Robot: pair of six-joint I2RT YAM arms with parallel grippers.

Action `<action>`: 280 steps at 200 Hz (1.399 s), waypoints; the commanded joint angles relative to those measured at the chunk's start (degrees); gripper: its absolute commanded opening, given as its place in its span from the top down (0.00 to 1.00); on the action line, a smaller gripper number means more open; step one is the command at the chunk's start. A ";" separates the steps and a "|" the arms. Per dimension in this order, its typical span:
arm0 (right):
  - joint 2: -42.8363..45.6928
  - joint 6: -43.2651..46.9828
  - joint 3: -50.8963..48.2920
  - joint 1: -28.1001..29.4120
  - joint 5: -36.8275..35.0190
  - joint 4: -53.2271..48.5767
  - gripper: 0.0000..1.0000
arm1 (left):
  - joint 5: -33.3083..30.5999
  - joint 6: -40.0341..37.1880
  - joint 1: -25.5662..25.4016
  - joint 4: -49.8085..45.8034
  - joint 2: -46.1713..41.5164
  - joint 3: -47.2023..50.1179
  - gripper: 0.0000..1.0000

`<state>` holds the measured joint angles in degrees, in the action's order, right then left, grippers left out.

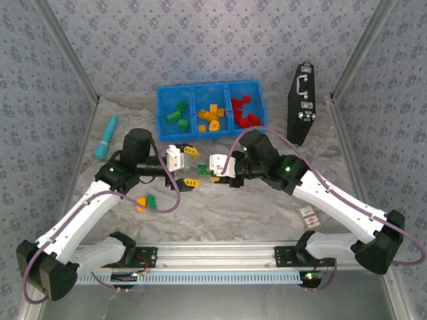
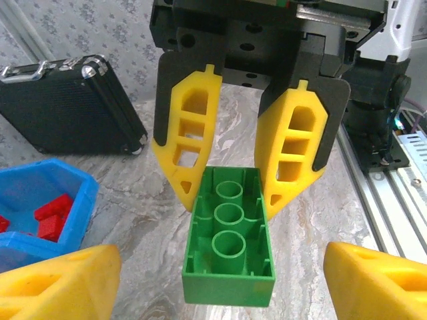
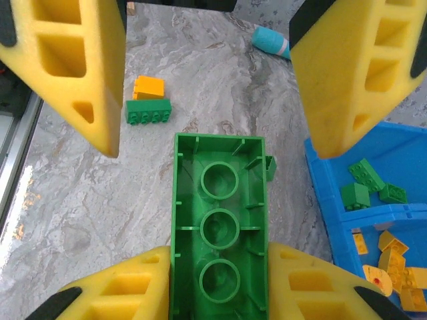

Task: Sort the legos into containers by color
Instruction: Place the lego in the container.

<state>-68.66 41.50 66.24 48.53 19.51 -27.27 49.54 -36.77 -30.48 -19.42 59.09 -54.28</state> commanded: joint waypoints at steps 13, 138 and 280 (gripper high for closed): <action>1.86 -1.69 -1.09 0.55 2.03 2.25 0.76 | 3.37 0.56 -1.11 1.32 1.40 -1.70 0.26; 2.13 -2.21 -2.99 0.43 0.11 4.69 0.75 | 2.70 2.39 -1.59 1.47 4.19 -3.37 0.87; 14.06 -11.52 -10.50 -6.44 -9.94 7.26 0.01 | -27.35 7.32 7.24 16.70 8.58 -1.58 1.00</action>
<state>-57.17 35.14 56.58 42.98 13.08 -19.86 34.72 -31.20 -24.03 -10.63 64.53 -55.70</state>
